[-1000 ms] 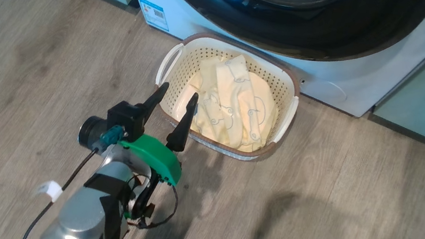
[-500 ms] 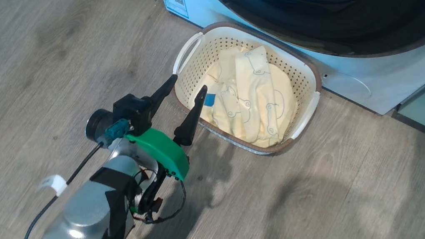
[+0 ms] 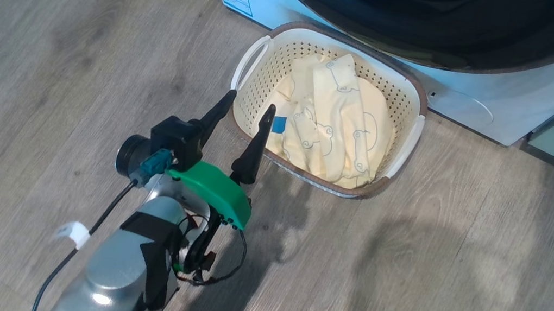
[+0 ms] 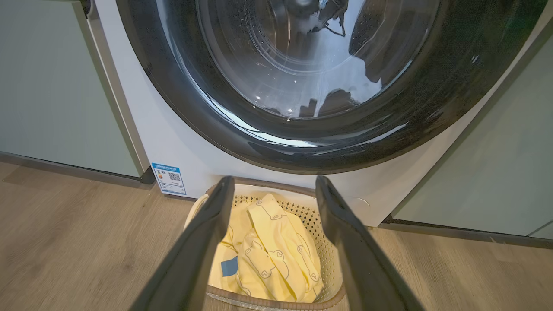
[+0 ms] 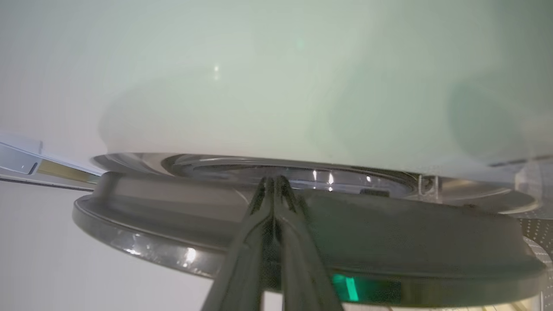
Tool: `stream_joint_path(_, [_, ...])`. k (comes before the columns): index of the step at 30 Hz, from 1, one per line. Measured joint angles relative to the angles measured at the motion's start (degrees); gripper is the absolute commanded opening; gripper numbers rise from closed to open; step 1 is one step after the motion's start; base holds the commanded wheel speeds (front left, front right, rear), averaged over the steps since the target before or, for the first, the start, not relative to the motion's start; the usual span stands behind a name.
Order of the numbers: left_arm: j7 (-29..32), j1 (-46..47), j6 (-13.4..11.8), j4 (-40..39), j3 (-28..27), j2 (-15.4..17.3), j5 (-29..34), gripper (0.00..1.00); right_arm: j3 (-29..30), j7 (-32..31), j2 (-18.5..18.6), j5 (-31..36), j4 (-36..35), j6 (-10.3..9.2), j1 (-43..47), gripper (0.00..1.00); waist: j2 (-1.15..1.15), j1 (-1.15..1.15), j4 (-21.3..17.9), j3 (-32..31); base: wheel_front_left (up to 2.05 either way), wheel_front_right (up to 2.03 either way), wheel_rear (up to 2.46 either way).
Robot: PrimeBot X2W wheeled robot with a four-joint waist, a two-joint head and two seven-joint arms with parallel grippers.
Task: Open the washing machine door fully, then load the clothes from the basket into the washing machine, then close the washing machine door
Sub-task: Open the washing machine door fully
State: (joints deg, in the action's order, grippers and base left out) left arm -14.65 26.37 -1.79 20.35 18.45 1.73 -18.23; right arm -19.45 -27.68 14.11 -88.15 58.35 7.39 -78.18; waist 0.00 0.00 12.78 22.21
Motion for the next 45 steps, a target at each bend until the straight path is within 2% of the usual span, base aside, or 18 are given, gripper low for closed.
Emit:
stream_joint_path(14, [0.00,-0.01,-0.23,0.37,0.10,0.00,0.00,1.00,-1.74,-6.33,-0.15,-0.23,-0.67,0.00,0.75,0.00,0.00,0.00,0.14,-1.83,0.00,0.00,0.00])
stream_joint_path(22, [0.00,-0.57,-0.16,1.16,0.09,0.00,0.01,1.00,-1.62,-10.05,-0.62,-2.20,-2.91,0.00,5.00,0.00,0.00,-0.01,-0.03,-4.48,0.00,0.00,0.00])
stream_joint_path(38, [0.01,-4.05,1.20,3.20,-1.89,0.02,1.63,1.00,-3.66,-15.00,-4.10,-3.16,-7.26,0.00,14.60,0.00,0.00,-0.01,-0.31,-10.59,0.00,0.00,0.00])
stream_joint_path(45, [0.01,-5.97,2.22,4.27,-3.57,0.03,3.38,1.00,-5.04,-16.55,-7.35,-4.07,-9.32,0.00,18.90,0.00,0.00,-0.01,-0.50,-13.24,0.00,0.00,0.00])
